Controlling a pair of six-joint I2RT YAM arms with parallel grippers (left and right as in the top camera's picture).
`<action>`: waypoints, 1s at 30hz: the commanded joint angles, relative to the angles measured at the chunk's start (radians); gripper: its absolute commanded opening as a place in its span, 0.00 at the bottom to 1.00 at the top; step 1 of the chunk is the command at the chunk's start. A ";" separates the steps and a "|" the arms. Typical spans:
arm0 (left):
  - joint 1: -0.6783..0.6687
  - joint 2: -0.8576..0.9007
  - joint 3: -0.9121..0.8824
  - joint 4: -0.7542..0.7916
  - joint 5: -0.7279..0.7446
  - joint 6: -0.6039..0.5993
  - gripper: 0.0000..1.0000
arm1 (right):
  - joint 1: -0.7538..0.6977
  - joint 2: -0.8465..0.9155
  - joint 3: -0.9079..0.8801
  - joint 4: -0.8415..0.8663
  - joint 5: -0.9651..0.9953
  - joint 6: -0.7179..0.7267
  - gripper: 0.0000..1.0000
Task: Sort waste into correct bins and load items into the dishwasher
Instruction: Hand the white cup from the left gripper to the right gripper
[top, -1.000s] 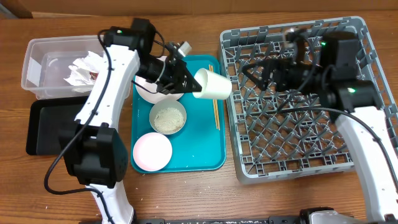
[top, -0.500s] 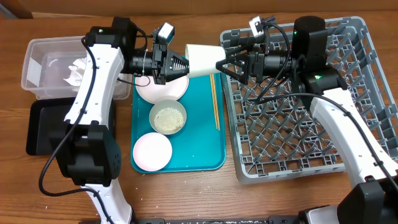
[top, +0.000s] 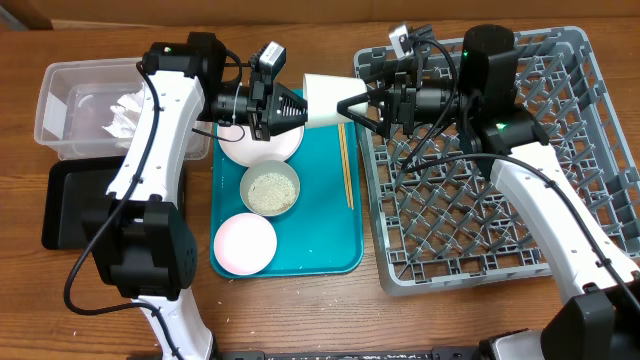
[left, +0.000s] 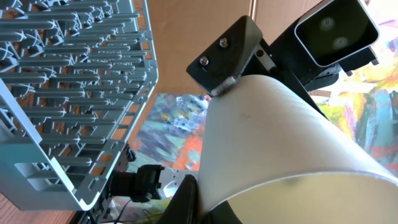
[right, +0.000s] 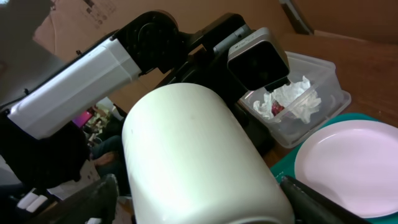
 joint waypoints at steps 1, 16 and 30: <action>-0.004 -0.009 0.020 0.001 0.026 0.026 0.04 | 0.021 0.005 0.019 0.007 -0.017 0.002 0.74; -0.004 -0.009 0.020 0.008 0.026 0.026 0.06 | 0.034 0.005 0.019 -0.017 -0.020 0.002 0.64; 0.053 -0.009 0.020 0.075 -0.218 -0.002 0.35 | -0.110 0.000 0.019 -0.277 0.244 0.036 0.49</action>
